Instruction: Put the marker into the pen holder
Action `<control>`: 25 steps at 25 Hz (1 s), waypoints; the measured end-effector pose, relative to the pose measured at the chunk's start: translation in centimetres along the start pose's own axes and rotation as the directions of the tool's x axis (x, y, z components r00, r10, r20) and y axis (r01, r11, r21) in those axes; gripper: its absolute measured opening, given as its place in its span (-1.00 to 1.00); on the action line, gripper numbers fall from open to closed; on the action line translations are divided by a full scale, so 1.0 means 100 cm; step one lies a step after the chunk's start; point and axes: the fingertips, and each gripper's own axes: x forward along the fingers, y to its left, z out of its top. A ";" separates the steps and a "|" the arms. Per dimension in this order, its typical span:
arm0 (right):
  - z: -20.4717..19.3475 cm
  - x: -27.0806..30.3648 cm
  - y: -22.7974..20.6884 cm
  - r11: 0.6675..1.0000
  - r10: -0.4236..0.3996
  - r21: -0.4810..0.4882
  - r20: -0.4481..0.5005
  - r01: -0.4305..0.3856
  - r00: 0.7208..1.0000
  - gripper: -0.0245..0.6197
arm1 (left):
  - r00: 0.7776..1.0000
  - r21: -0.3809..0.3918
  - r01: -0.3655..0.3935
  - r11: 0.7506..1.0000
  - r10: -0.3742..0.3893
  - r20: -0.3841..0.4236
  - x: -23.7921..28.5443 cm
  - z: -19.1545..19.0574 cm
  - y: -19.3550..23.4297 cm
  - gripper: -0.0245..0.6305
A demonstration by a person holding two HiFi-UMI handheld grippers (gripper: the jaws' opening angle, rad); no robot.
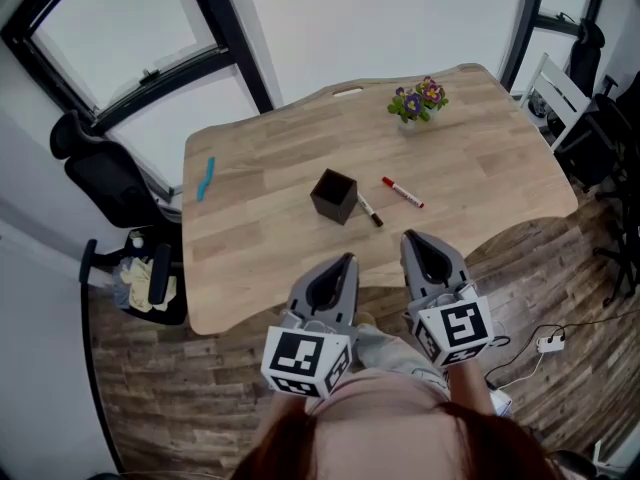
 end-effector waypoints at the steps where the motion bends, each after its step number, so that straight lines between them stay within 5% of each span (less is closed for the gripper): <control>1: -0.001 0.004 -0.002 1.000 0.001 -0.006 -0.007 -0.002 1.000 -0.92 | 1.000 -0.002 -0.003 1.000 0.003 -0.002 0.004 0.000 0.002 -0.92; 25: -0.061 0.099 -0.037 0.986 0.138 -0.064 -0.199 -0.153 0.970 -0.91 | 0.995 -0.037 -0.095 0.995 0.094 -0.017 0.080 -0.001 0.060 -0.92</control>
